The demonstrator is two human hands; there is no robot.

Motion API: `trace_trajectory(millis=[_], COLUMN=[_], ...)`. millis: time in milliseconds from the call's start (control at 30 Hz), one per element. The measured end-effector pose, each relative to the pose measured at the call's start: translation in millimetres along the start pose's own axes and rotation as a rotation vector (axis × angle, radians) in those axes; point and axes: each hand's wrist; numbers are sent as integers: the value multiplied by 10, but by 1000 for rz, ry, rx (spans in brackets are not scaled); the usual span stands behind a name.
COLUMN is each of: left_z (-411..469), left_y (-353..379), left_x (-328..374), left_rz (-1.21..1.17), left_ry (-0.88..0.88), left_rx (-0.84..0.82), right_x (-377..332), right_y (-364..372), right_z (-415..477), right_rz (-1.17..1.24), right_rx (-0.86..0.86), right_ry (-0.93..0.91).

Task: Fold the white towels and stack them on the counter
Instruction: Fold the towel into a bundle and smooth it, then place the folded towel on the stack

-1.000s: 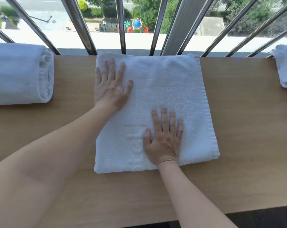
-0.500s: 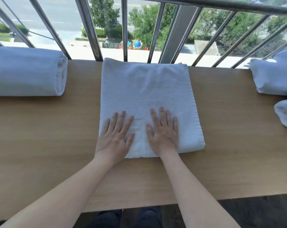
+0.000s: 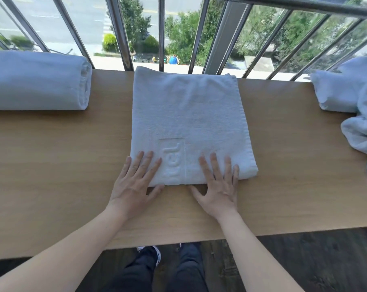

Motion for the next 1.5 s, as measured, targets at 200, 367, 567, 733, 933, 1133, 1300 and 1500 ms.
trace_trajectory(millis=[200, 367, 567, 733, 933, 1133, 1300, 1500], left_z=[-87, -6, 23, 223, 575, 866, 1071, 1468], left_y=[36, -111, -335, -557, -692, -589, -622, -803], left_x=[-86, -195, -406, -463, -363, -354, -336, -388], left_rz=[-62, -162, -420, -507, -714, -652, -773, -672], left_ry=[70, 128, 186, 142, -202, -381, -535, -692], left_rx=[164, 241, 339, 211, 60, 143, 211, 90], right_x=[-24, -206, -201, -70, 59, 141, 174, 173], right_y=[-92, -292, -563, -718, -975, -1246, -1472, -1581], right_z=[15, 21, -61, -70, 282, 779, 1312, 2071], right_rz=[-91, -51, 162, 179, 80, 67, -19, -85], right_rx=[-15, 9, 249, 451, 529, 501, 439, 332], right_ry=[-21, 36, -29, -181, -181, -170, -251, -300])
Point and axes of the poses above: each hand's wrist, its own z-axis towards the middle knuckle, its own y-axis out of the palm, x = y × z, and after that the axes turned 1 degree about -y, right-handed
